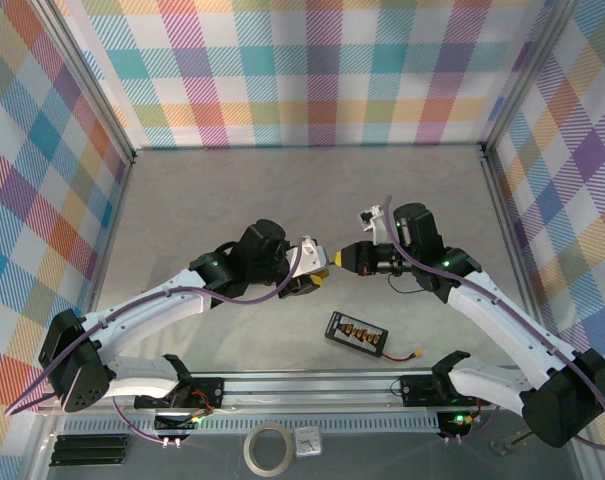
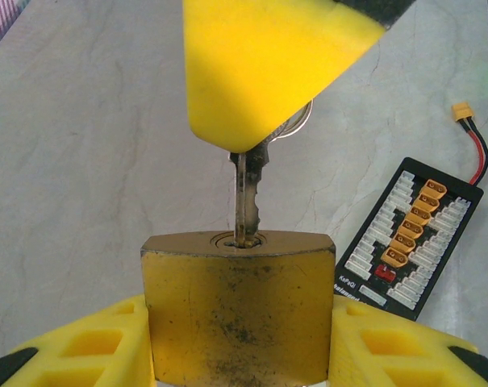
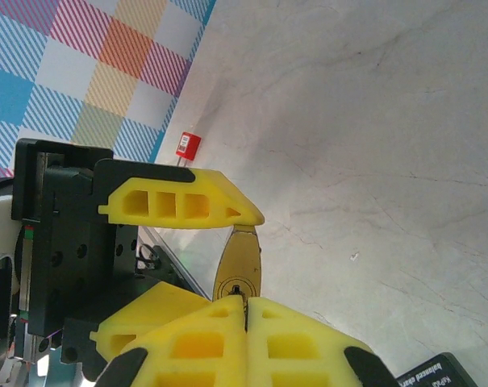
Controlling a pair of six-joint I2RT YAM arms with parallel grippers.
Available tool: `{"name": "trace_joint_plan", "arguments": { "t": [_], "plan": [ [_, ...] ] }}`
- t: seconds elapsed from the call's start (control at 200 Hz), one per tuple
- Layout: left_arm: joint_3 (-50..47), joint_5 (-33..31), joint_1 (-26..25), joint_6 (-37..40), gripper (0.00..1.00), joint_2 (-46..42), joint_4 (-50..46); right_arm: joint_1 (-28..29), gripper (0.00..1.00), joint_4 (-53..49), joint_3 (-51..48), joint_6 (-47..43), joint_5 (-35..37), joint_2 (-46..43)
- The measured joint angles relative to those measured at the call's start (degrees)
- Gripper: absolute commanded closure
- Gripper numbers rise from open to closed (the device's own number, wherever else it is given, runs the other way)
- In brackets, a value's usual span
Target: Unlock with the key
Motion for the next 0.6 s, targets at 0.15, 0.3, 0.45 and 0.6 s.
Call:
{"name": "trace_joint_plan", "arguments": {
  "t": [0.15,0.3,0.45,0.6],
  "plan": [
    [0.0,0.0,0.0,0.2,1.0,0.0,-0.2,0.0,1.0,-0.6,0.1,0.0,0.2,0.0],
    [-0.3,0.0,0.0,0.7,1.0,-0.1,0.0,0.2,1.0,-1.4,0.5,-0.1,0.7,0.0],
    [-0.7,-0.3,-0.6,1.2,1.0,-0.1,-0.3,-0.3,1.0,-4.7,1.4,0.3,2.6,0.0],
    [-0.8,-2.0,-0.9,2.0,1.0,-0.2,-2.0,-5.6,1.0,-9.4,2.1,1.5,5.4,-0.3]
  ]
}}
